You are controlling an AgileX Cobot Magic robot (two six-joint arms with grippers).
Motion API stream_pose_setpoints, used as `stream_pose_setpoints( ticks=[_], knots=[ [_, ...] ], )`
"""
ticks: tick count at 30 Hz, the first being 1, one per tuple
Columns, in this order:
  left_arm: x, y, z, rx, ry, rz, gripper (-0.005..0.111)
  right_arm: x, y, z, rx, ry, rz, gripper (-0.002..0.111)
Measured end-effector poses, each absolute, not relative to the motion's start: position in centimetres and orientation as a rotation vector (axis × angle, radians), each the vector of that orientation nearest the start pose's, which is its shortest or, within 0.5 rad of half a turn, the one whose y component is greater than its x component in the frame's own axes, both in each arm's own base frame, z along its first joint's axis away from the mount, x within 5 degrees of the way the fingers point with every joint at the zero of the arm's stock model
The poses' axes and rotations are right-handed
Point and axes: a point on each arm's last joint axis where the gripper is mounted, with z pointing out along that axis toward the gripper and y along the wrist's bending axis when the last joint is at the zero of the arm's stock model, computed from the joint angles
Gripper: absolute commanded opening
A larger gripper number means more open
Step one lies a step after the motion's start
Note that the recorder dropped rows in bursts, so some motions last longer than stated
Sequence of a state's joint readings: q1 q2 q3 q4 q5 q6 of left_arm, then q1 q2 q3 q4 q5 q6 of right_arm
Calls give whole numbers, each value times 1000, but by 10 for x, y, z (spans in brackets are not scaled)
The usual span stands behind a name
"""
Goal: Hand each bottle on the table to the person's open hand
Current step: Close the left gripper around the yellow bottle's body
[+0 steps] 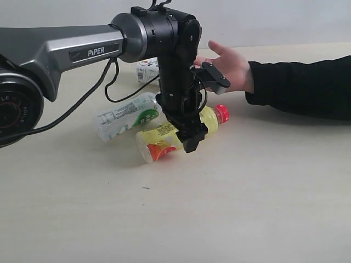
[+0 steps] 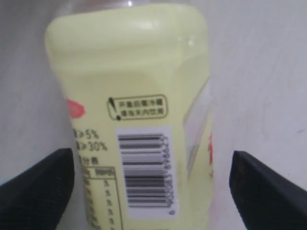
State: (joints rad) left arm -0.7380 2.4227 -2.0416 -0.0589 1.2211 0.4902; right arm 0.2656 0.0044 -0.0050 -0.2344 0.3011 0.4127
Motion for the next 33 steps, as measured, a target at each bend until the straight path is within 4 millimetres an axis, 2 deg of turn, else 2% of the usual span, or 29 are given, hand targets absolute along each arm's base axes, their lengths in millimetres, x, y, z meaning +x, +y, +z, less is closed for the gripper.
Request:
stream_pose_setpoints(
  ticks=[33],
  knots=[
    [360,-335,135,1690,2559,-117,83,54,8,188,-19,1784,266,0]
  ],
)
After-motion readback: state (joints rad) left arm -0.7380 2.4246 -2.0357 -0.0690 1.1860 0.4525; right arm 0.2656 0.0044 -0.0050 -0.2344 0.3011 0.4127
